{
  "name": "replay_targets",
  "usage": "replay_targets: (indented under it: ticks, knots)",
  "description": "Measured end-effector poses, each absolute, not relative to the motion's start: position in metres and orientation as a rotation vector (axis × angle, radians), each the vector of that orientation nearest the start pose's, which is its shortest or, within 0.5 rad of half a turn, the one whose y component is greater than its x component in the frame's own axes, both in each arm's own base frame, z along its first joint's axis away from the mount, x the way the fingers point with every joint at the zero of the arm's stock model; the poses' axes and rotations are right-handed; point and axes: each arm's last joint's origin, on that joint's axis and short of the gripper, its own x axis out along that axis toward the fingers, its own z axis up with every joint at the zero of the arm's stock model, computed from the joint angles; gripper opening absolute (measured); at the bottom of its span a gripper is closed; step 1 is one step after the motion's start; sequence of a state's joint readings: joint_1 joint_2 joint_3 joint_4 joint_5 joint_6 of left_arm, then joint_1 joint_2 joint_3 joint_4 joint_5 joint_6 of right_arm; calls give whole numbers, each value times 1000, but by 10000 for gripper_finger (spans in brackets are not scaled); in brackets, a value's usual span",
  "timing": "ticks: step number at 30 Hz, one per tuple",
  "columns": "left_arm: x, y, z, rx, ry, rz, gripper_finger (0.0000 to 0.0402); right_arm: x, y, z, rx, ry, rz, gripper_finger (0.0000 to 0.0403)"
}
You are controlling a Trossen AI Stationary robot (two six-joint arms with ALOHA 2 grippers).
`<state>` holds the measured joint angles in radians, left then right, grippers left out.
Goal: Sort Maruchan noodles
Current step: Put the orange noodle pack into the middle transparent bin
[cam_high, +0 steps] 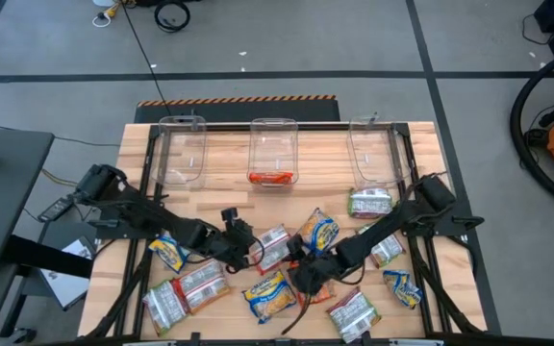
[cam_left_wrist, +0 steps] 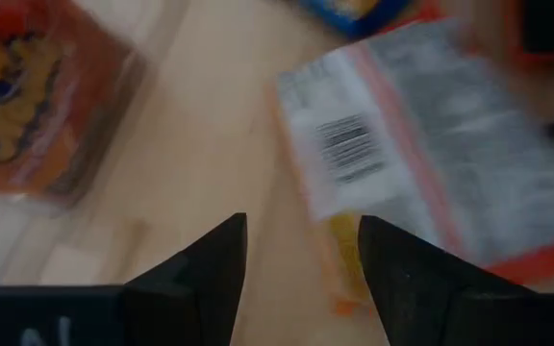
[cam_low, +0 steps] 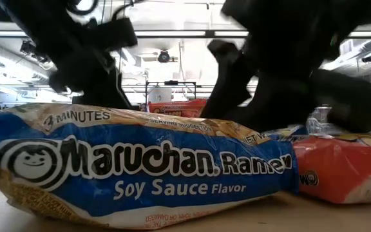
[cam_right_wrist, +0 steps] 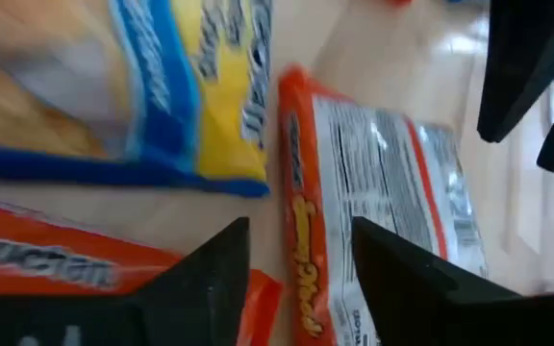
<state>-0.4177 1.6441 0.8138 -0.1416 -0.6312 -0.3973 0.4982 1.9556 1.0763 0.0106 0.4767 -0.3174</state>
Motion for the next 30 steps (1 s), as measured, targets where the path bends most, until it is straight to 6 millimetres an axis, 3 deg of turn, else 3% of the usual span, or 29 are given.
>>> replay_targets:
  ticks: [4,7,14,22,30]
  knots:
    - [288,-96,136,127,811,416,204,349,174,129,-740,749,58,229]
    - [292,-90,126,91,840,424,204,356,171,138,-622,761,80,250]
    - [300,-88,106,-13,863,447,204,361,155,140,-514,928,60,251]
    - [308,-92,107,-111,775,404,204,360,144,138,-590,987,44,250]
    - [315,-92,113,-86,708,368,204,341,137,153,-409,1225,21,249]
